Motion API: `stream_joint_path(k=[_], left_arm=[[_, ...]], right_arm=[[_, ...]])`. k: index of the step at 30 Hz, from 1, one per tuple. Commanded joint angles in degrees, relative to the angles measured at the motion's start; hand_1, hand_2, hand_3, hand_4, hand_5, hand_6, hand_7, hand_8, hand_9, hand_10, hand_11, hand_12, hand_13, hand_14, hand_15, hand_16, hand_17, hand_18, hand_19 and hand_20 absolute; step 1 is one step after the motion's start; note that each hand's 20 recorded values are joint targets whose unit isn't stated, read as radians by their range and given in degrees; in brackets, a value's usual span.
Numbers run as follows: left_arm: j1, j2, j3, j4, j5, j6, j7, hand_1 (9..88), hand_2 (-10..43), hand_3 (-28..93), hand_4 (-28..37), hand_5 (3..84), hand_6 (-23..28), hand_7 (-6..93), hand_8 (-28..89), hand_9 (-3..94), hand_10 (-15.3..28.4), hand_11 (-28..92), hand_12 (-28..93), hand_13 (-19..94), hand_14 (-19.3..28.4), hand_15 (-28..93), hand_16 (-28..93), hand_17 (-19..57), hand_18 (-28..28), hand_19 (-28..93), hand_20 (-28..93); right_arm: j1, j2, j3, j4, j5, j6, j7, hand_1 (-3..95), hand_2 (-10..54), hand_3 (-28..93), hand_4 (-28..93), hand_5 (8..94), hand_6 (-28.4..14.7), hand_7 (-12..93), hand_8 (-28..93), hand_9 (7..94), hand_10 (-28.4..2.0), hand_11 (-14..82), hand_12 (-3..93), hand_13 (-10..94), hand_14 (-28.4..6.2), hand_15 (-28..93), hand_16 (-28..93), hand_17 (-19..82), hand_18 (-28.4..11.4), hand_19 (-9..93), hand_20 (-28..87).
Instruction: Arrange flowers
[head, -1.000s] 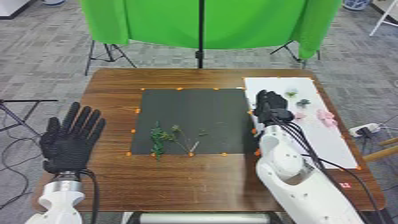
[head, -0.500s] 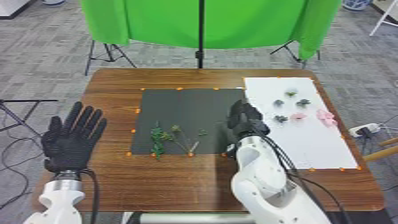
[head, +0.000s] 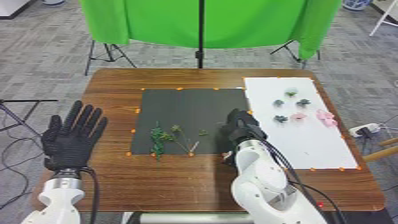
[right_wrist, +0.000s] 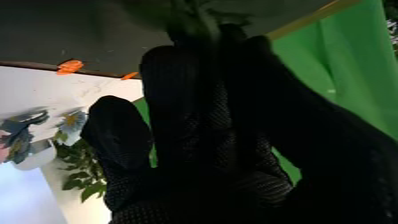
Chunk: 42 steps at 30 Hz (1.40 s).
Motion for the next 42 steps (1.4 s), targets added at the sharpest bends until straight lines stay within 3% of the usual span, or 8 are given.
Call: stream_joint_path(k=[1, 9, 15, 17, 19, 21, 30, 42], left_arm=[[1.03, -0.28, 0.04, -0.1, -0.59, 0.11, -0.76, 26.4, 13.1, 76, -28.3, 42.9, 9.2, 10.3, -10, 37.9, 15.5, 17, 8, 29, 15.5, 30, -6, -7.3, 14.0, 29, 11], [1.74, -0.78, -0.52, -0.42, -0.6, -0.06, 0.01, 26.3, 13.2, 76, -28.3, 42.7, 9.1, 10.4, -10, 37.6, 15.4, 17, 8, 29, 15.6, 30, -6, -7.2, 13.9, 29, 11], [2.73, -0.98, -0.95, -0.85, -0.38, -0.03, 0.68, 26.1, 13.4, 76, -28.3, 42.5, 9.1, 10.2, -10, 37.5, 15.6, 17, 8, 28, 15.8, 30, -6, -7.2, 13.9, 29, 11], [3.05, -1.0, -1.03, -0.99, -0.51, 0.15, 0.82, 26.1, 13.4, 76, -28.3, 42.5, 9.0, 10.1, -10, 37.5, 15.5, 16, 8, 28, 15.8, 30, -6, -7.3, 13.9, 29, 11], [2.88, -1.07, -0.93, -0.96, -0.47, 0.15, 0.79, 26.1, 13.4, 76, -28.3, 42.5, 9.0, 10.1, -10, 37.5, 15.6, 16, 9, 28, 15.8, 30, -6, -7.3, 13.9, 29, 11], [2.73, -1.0, -0.77, -1.02, -0.42, 0.37, 0.73, 26.1, 13.5, 76, -28.3, 42.6, 9.0, 10.1, -10, 37.6, 15.7, 16, 9, 28, 15.8, 30, -6, -7.4, 13.9, 29, 11], [1.39, -0.96, 0.05, -0.58, 0.03, 1.33, 0.17, 26.1, 14.1, 76, -28.3, 42.9, 9.2, 10.0, -10, 37.8, 15.7, 17, 9, 28, 16.0, 30, -6, -7.6, 13.9, 29, 10], [0.88, -0.76, 1.09, -0.29, -0.35, 1.83, -0.86, 26.0, 14.4, 76, -28.3, 42.9, 9.2, 10.0, -10, 37.7, 15.6, 17, 9, 28, 16.0, 31, -6, -7.8, 13.9, 30, 10]], right_arm=[[-0.33, -0.29, -0.16, -0.19, -2.36, 2.79, 0.14, 41.9, -9.5, 88, -28, 57.4, -8.3, 42, -16, 61.9, -21.2, 23.9, 16.1, 63, -15.2, 71, 25, 42, -27.2, 93, 69], [-4.39, 4.25, 3.3, -6.87, 0.03, 2.12, -1.51, 36.4, -9.5, 86, -28, 55.0, -9.7, 41, -17, 56.6, -23.3, 22.2, 15.6, 59, -17.2, 71, 21, 42, -27.2, 93, 70], [-10.68, 8.78, 7.36, -12.8, 3.64, -1.16, -4.15, 37.4, -8.3, 81, -24, 68.3, -8.0, 34, 0, 66.4, -21.9, 22.5, 17.0, 62, -17.6, 71, 23, 40, -26.9, 93, 68], [-12.34, 9.59, 8.05, -13.72, 3.81, -2.31, -5.97, 35.8, -3.5, 81, -23, 75.4, -6.7, 33, 3, 70.8, -21.3, 26.4, 19.2, 62, -18.0, 72, 25, 39, -26.9, 93, 67], [-13.22, 10.02, 8.56, -14.49, 5.09, -4.41, -7.25, 34.2, -0.1, 81, -21, 80.4, -5.6, 33, -5, 73.2, -20.9, 29.5, 20.9, 62, -18.5, 73, 26, 39, -26.9, 93, 67], [-12.79, 9.74, 7.88, -14.21, 5.6, -5.15, -6.95, 33.0, 2.8, 81, -20, 87.0, -4.6, 32, -11, 76.0, -20.2, 32.1, 22.3, 61, -18.9, 74, 28, 38, -26.7, 93, 66], [-11.9, 9.13, 5.75, -13.75, 4.01, -9.24, -5.63, 31.1, 4.1, 81, -19, 93.3, -4.9, 21, -11, 75.0, -21.3, 24.8, 19.9, 55, -20.9, 74, 26, 35, -27.0, 93, 64], [-12.05, 7.42, 5.07, -11.83, 4.48, -12.28, -4.77, 30.7, 4.7, 80, -19, 92.1, -4.9, 17, -12, 71.2, -22.1, 18.3, 17.1, 53, -21.2, 72, 23, 34, -27.2, 93, 62]])
